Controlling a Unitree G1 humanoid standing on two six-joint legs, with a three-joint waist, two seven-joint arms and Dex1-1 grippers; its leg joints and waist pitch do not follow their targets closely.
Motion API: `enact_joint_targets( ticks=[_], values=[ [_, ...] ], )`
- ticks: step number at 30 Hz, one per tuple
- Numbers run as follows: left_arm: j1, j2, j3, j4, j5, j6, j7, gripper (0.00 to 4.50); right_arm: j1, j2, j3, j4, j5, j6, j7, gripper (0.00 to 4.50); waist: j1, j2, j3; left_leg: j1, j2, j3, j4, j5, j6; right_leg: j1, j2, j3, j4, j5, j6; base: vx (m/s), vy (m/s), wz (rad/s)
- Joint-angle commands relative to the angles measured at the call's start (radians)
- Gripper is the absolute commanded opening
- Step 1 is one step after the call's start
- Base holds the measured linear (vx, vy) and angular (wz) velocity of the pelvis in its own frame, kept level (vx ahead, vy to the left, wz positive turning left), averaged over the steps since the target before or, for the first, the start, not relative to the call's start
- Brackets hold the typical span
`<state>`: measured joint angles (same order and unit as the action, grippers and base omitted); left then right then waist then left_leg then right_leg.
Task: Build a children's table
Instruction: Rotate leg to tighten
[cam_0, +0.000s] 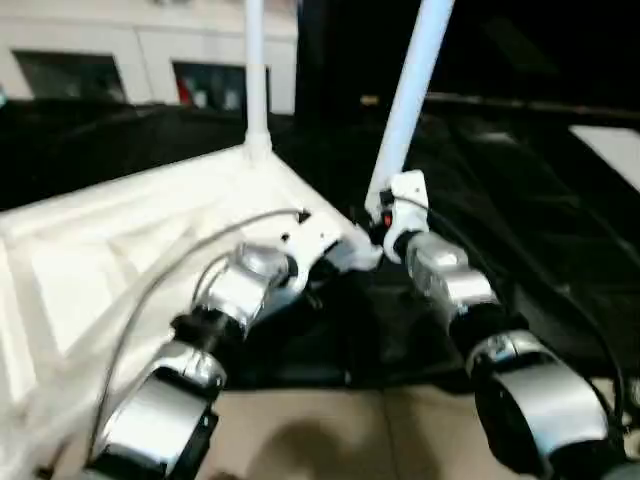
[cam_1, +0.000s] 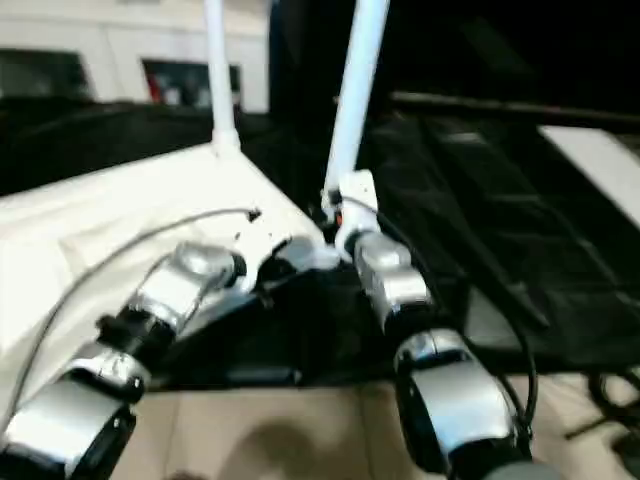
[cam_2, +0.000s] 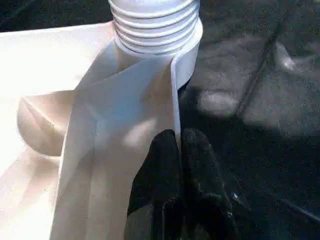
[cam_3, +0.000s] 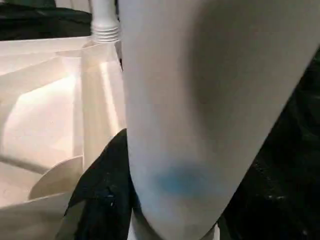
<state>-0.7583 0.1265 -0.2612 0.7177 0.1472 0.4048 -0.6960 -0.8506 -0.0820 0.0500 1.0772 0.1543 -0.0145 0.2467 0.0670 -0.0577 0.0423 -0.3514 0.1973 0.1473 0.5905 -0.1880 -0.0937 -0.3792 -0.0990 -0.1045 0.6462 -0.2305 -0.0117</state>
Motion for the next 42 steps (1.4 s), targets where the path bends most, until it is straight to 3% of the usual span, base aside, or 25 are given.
enact_joint_targets(
  ticks=[1,3,4,7,8,10,12,13,16,18,19,20,23,25,27,32,37,42],
  values=[
    [-0.009,0.022,-0.003,-0.032,-0.004,-0.025,-0.028,0.0,0.07,-0.049,0.02,0.152,-0.087,0.058,-0.061,1.88,-0.012,0.018,-0.045,-0.004,0.044,-0.002,-0.09,-0.229,-0.007,0.028,-0.053,0.067,-0.093,-0.105,-0.214,0.0,0.0,0.0],
    [-0.007,0.03,-0.004,-0.026,0.0,-0.066,-0.031,0.0,0.067,-0.049,0.021,0.151,-0.089,0.039,-0.036,1.88,-0.012,0.012,-0.045,0.001,0.036,0.01,-0.087,-0.272,0.004,0.027,-0.051,0.072,-0.103,-0.144,-0.222,0.0,0.0,0.0],
    [-0.007,0.031,-0.004,-0.025,0.0,-0.073,-0.031,0.0,0.066,-0.049,0.021,0.15,-0.089,0.037,-0.033,1.88,-0.009,0.009,-0.046,-0.001,0.034,0.014,-0.086,-0.258,0.016,0.03,-0.053,0.074,-0.108,-0.167,-0.212,0.0,0.0,0.0],
    [-0.007,0.039,-0.01,-0.019,0.006,-0.096,-0.036,0.0,0.061,-0.049,0.013,0.146,-0.079,0.027,-0.01,1.88,-0.008,0.012,-0.044,-0.002,0.039,0.019,-0.09,-0.236,0.021,0.03,-0.055,0.074,-0.114,-0.206,-0.192,0.0,0.0,0.0],
    [-0.008,0.043,-0.012,-0.013,0.008,-0.106,-0.035,0.0,0.057,-0.049,0.003,0.143,-0.067,0.023,0.007,2.44,-0.009,0.012,-0.044,-0.001,0.04,0.02,-0.091,-0.239,0.02,0.029,-0.054,0.074,-0.115,-0.213,-0.189,0.0,0.0,0.0],
    [-0.009,0.054,-0.017,-0.007,0.006,-0.129,-0.051,0.0,0.045,-0.053,-0.004,0.13,-0.056,0.005,0.05,2.44,-0.009,0.013,-0.045,-0.001,0.041,0.019,-0.092,-0.232,0.014,0.03,-0.054,0.074,-0.114,-0.204,-0.187,0.0,0.0,0.0],
    [-0.008,0.061,-0.017,-0.011,-0.002,-0.141,-0.07,0.0,0.036,-0.06,-0.004,0.118,-0.05,-0.007,0.082,2.76,-0.005,0.015,-0.049,0.003,0.043,0.024,-0.088,-0.212,0.019,0.027,-0.054,0.076,-0.11,-0.14,-0.208,0.0,0.0,0.0],
    [-0.008,0.069,-0.018,-0.012,-0.006,-0.158,-0.086,0.0,0.032,-0.068,-0.003,0.096,-0.043,-0.013,0.127,2.81,-0.007,0.013,-0.052,-0.004,0.042,0.023,-0.086,-0.168,0.028,0.037,-0.05,0.074,-0.099,-0.072,-0.222,0.0,0.0,0.0],
    [-0.006,0.081,-0.02,-0.009,-0.011,-0.186,-0.111,0.0,0.036,-0.08,-0.009,0.061,-0.031,-0.017,0.176,2.97,-0.005,0.017,-0.055,-0.007,0.04,0.025,-0.078,-0.088,0.061,0.042,-0.05,0.073,-0.086,0.053,-0.251,0.0,0.0,0.0],
    [-0.003,0.092,-0.022,-0.006,-0.018,-0.217,-0.139,0.0,0.049,-0.097,-0.009,0.018,-0.021,-0.012,0.227,3.18,-0.003,0.019,-0.062,-0.01,0.038,0.026,-0.069,0.002,0.102,0.047,-0.046,0.072,-0.07,0.203,-0.28,0.0,0.0,0.0],
    [-0.004,0.097,-0.024,-0.004,-0.018,-0.22,-0.145,0.0,0.058,-0.11,-0.005,-0.004,-0.022,-0.013,0.246,3.24,-0.003,0.018,-0.064,-0.011,0.036,0.027,-0.065,0.017,0.113,0.048,-0.046,0.071,-0.066,0.237,-0.285,0.0,0.0,0.0],
    [-0.004,0.105,-0.027,-0.001,-0.02,-0.239,-0.158,0.0,0.072,-0.13,0.0,-0.036,-0.022,-0.015,0.289,3.3,-0.003,0.021,-0.065,-0.012,0.033,0.028,-0.061,0.036,0.144,0.049,-0.046,0.07,-0.062,0.293,-0.301,0.0,0.0,0.0],
    [-0.001,0.122,-0.032,0.001,-0.027,-0.275,-0.198,0.0,0.118,-0.176,0.006,-0.134,-0.005,-0.006,0.403,3.54,0.002,0.02,-0.067,-0.011,0.036,0.028,-0.054,0.049,0.177,0.051,-0.045,0.069,-0.059,0.337,-0.308,0.0,0.0,0.0],
    [0.01,0.149,-0.047,-0.005,-0.039,-0.327,-0.28,0.0,0.194,-0.23,0.029,-0.287,0.028,0.034,0.556,3.75,0.005,0.018,-0.066,-0.014,0.035,0.027,-0.052,0.029,0.193,0.056,-0.044,0.069,-0.062,0.325,-0.302,0.0,0.0,0.0],
    [0.022,0.162,-0.05,-0.019,-0.063,-0.363,-0.353,0.0,0.23,-0.259,0.039,-0.346,0.037,0.043,0.61,4.02,0.007,0.023,-0.066,-0.015,0.037,0.026,-0.052,0.025,0.194,0.054,-0.047,0.069,-0.06,0.314,-0.302,0.0,0.0,0.0],
    [0.036,0.184,-0.064,-0.036,-0.086,-0.419,-0.457,0.0,0.277,-0.312,0.057,-0.395,0.021,0.0,0.683,4.11,0.007,0.028,-0.06,-0.012,0.043,0.027,-0.057,-0.048,0.138,0.047,-0.048,0.069,-0.068,0.184,-0.312,0.0,0.0,0.0],
    [0.053,0.193,-0.066,-0.064,-0.121,-0.424,-0.53,0.0,0.328,-0.336,0.069,-0.508,0.051,0.046,0.769,4.11,0.016,0.026,-0.061,-0.011,0.042,0.028,-0.054,-0.03,0.144,0.047,-0.045,0.069,-0.064,0.219,-0.309,0.0,0.0,0.0],
    [0.062,0.195,-0.068,-0.075,-0.122,-0.433,-0.554,0.0,0.337,-0.339,0.093,-0.514,0.034,0.034,0.792,4.11,0.019,0.025,-0.061,-0.012,0.043,0.028,-0.056,-0.059,0.119,0.046,-0.049,0.069,-0.067,0.153,-0.298,0.0,0.0,0.0]
  ],
)
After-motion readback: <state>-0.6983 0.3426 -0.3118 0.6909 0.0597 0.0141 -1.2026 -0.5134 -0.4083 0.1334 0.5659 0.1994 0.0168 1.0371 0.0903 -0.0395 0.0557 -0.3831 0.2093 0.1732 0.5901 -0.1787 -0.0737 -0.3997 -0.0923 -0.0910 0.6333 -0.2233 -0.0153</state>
